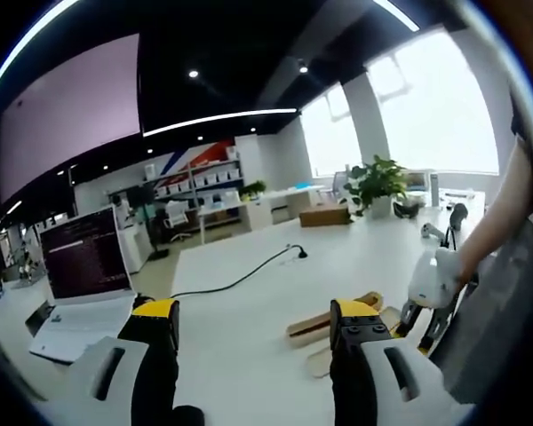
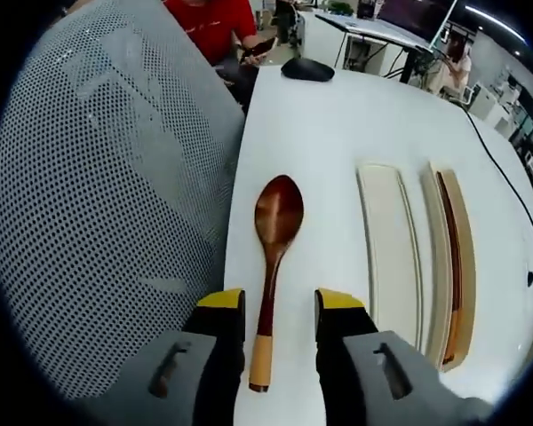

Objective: Arrange the utensils inside the cutlery case until each visible utensil rests in its matching compartment.

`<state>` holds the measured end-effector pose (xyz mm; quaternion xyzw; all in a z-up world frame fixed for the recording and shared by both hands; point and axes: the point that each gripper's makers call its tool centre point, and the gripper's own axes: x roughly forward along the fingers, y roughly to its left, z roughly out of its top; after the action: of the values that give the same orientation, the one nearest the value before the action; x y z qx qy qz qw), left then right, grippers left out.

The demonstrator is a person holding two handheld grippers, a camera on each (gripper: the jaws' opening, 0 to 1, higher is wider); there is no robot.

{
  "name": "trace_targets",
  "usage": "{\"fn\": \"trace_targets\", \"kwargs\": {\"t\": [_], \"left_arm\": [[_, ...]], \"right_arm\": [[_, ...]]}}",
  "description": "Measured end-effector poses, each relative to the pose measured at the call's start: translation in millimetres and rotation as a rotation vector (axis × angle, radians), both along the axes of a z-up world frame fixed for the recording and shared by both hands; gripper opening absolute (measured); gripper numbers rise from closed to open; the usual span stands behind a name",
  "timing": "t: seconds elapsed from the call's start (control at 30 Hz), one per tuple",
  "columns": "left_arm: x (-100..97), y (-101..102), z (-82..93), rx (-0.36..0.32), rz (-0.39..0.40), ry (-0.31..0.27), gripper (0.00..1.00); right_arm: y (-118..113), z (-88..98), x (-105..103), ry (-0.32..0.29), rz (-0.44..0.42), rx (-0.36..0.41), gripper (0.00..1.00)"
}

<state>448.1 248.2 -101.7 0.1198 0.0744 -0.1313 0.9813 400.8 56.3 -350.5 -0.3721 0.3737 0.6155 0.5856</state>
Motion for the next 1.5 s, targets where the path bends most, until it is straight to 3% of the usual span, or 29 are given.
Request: {"fn": "trace_targets", "kwargs": {"t": [0.2,0.37,0.57,0.7,0.87,0.93,0.97,1.07,1.5], "left_arm": [[0.1,2.7,2.0,-0.023,0.006,-0.010,0.71],[1.6,1.5,-3.0,-0.047,-0.002,0.016,0.71],[2.0,-0.9,-5.7,-0.044,-0.013,0.030,0.71],[1.4,4.4,0.3,-0.065,0.006,0.003,0.71],[2.2,4.7,-1.0,-0.085,0.005,0.012,0.71],[1.6,2.0,-0.8,-0.072,-0.003,0.011,0.71],[1.3,1.0,-0.8,-0.064,-0.005,0.011,0.71],[0.7,1.3,-0.4,-0.063,-0.005,0.010,0.71],[-0.2,3.7,-0.4,-0.061,0.006,0.005,0.71]], "right_arm": [[-1.1,-10.3,-2.0,0.008,-0.006,-0.042,0.28],[4.0,-9.9,1.9,-0.032,0.012,-0.056,0.22],[1.6,-10.4,-0.5,-0.026,0.006,-0.058,0.21],[1.1,-10.8,-0.6,-0.027,0.005,-0.074,0.19],[3.8,-10.7,-0.9,-0.027,0.014,-0.078,0.11],[3.9,-11.1,2.0,-0.034,-0.007,-0.086,0.03],[4.1,-10.2,1.9,-0.027,-0.039,-0.077,0.02],[4.5,-9.5,1.2,-0.039,0.007,-0.073,0.02],[8.0,-9.3,0.4,-0.036,-0.011,-0.071,0.01]]}}
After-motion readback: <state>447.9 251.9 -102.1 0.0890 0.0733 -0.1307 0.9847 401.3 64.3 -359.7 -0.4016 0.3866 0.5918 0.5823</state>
